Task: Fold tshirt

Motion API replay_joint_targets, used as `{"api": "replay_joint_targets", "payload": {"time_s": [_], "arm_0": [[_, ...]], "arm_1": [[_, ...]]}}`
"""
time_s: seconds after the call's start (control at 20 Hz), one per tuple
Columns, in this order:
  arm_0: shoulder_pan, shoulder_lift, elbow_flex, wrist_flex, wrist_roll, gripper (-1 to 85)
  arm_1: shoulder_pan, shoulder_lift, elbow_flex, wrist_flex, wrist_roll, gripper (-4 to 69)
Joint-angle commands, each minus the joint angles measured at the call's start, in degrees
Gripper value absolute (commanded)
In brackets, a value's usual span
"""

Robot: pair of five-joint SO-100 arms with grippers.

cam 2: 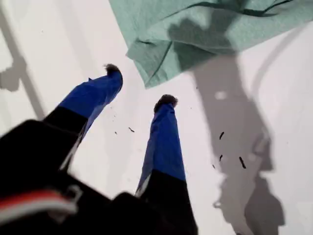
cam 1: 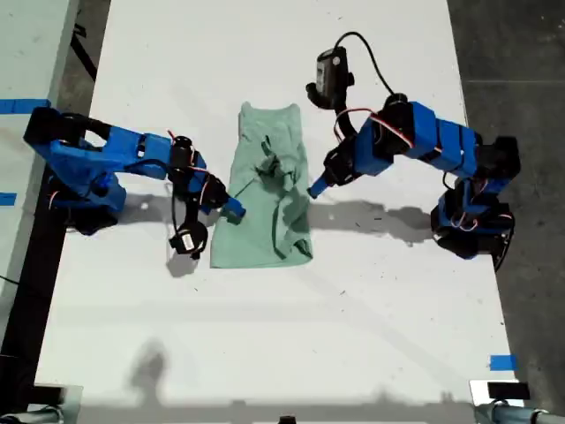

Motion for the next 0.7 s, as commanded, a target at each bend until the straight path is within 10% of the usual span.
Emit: {"api": "replay_joint_targets", "payload": {"time_s": [0.0,0.15,0.65], "arm_0": [[-2.99,-3.87,-0.44,-3.87,1.76,19.1],[-3.87,-4.48,-0.79,-4.57,1.41,1.5],[-2.02,5.8,-10.55,11.87,-4.57,0.1]], "arm_1": [[-1.41,5.63,0.88,-0.09,0.97,17.8],[-1.32,7.65,5.54,-1.49,1.76,17.3],[-0.79,9.84,11.69,-4.13,1.67,16.4]]}}
